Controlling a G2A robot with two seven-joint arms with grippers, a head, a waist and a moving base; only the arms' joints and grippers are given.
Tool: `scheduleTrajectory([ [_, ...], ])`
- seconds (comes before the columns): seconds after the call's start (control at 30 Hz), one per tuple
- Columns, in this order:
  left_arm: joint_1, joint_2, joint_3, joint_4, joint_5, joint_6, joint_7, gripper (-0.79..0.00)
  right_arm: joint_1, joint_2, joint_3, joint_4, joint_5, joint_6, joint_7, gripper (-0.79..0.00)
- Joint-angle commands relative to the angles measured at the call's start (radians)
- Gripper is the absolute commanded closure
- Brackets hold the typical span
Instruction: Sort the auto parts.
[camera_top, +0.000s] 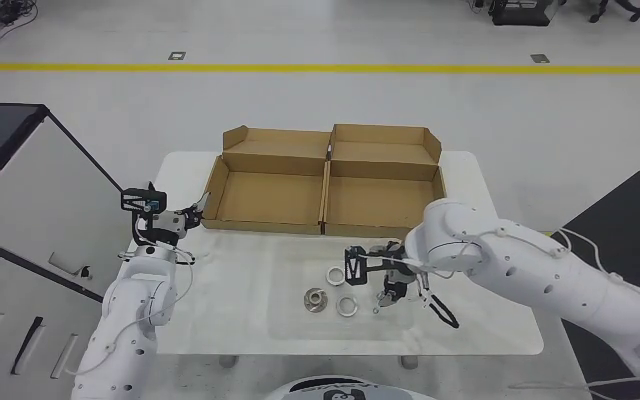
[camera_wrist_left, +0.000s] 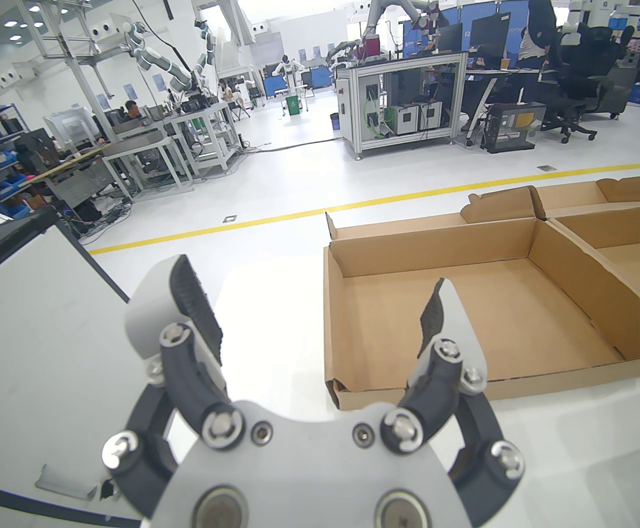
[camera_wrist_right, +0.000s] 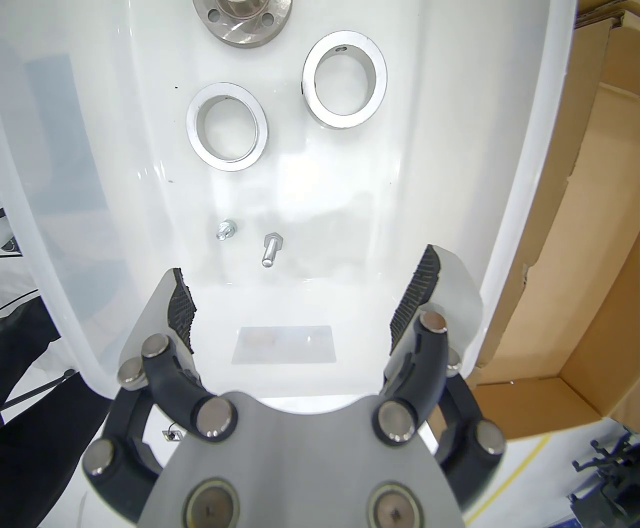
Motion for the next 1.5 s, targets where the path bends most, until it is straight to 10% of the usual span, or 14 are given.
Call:
scheduleTrajectory([
  [0.0, 0.000, 0.000, 0.000, 0.000, 0.000, 0.000, 0.000, -0.785, -0.004, -0.003, -0.001, 0.005, -0.003, 0.001, -0.001, -0.714],
  [0.07, 0.000, 0.000, 0.000, 0.000, 0.000, 0.000, 0.000, -0.785, -0.008, -0.007, -0.001, 0.011, -0.002, 0.000, 0.000, -0.539],
  [0.27, 0.000, 0.000, 0.000, 0.000, 0.000, 0.000, 0.000, -0.785, -0.016, -0.016, -0.001, 0.038, -0.015, -0.010, -0.003, -0.594],
  [0.67, 0.000, 0.000, 0.000, 0.000, 0.000, 0.000, 0.000, -0.785, -0.029, -0.034, 0.002, 0.065, -0.015, -0.019, 0.003, -0.391],
  [1.47, 0.000, 0.000, 0.000, 0.000, 0.000, 0.000, 0.000, -0.785, -0.065, -0.042, 0.018, 0.075, -0.007, -0.044, 0.037, -0.305],
])
